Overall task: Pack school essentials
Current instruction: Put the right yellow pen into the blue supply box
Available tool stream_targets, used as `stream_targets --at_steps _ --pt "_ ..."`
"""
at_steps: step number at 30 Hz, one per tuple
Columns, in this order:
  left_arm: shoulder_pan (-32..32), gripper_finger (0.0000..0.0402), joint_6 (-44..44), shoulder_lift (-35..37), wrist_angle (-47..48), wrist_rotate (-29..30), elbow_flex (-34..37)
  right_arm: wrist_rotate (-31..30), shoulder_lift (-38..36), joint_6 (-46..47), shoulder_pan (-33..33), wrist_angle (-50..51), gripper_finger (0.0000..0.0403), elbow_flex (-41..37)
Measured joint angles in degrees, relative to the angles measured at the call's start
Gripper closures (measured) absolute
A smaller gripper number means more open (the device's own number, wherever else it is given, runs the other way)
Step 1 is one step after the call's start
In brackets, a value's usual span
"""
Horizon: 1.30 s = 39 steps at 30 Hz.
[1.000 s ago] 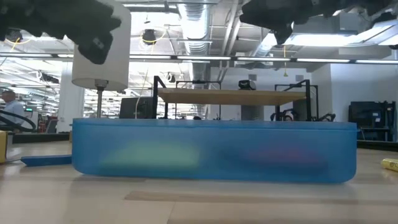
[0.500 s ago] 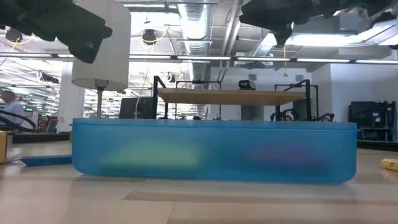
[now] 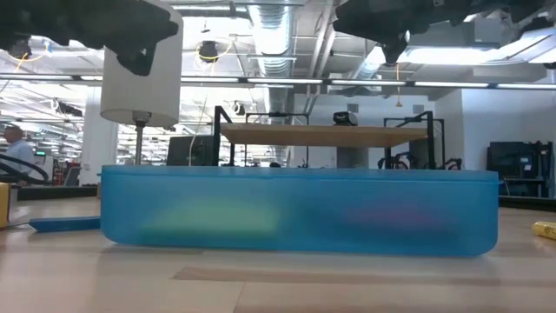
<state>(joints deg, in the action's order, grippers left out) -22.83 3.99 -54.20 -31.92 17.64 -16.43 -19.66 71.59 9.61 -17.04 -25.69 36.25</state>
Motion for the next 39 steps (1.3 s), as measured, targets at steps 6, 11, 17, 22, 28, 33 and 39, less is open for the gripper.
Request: stream_targets --at_steps 6,11,17,22,28,33,39 --pt "3.33 0.0335 -0.94 6.69 8.03 -0.10 -1.03 0.00 0.00 0.02 -0.17 -0.03 0.0285 0.00" --pt "3.17 0.0335 0.29 13.29 14.59 -0.34 -1.05 0.00 -0.02 0.00 -0.20 0.07 0.0285 0.00" --pt "1.80 0.0335 2.29 16.44 17.01 0.18 -1.05 0.01 -0.02 0.01 -0.17 0.09 0.0285 0.00" --pt "0.77 0.0335 3.97 14.69 17.15 0.20 -1.03 0.02 -0.02 0.33 -0.17 0.07 0.0285 0.00" --pt "-0.45 0.0335 4.04 11.56 17.13 0.39 -1.03 0.02 -0.02 0.46 -0.11 0.04 0.0285 0.00" --pt "-0.45 0.0335 4.20 11.06 16.79 0.90 -1.03 0.02 -0.02 -0.31 -0.17 0.04 0.0285 0.00" --pt "-0.45 0.0335 4.21 11.06 15.41 0.90 -1.03 0.02 -0.02 -0.48 -0.17 0.07 0.0285 0.00"
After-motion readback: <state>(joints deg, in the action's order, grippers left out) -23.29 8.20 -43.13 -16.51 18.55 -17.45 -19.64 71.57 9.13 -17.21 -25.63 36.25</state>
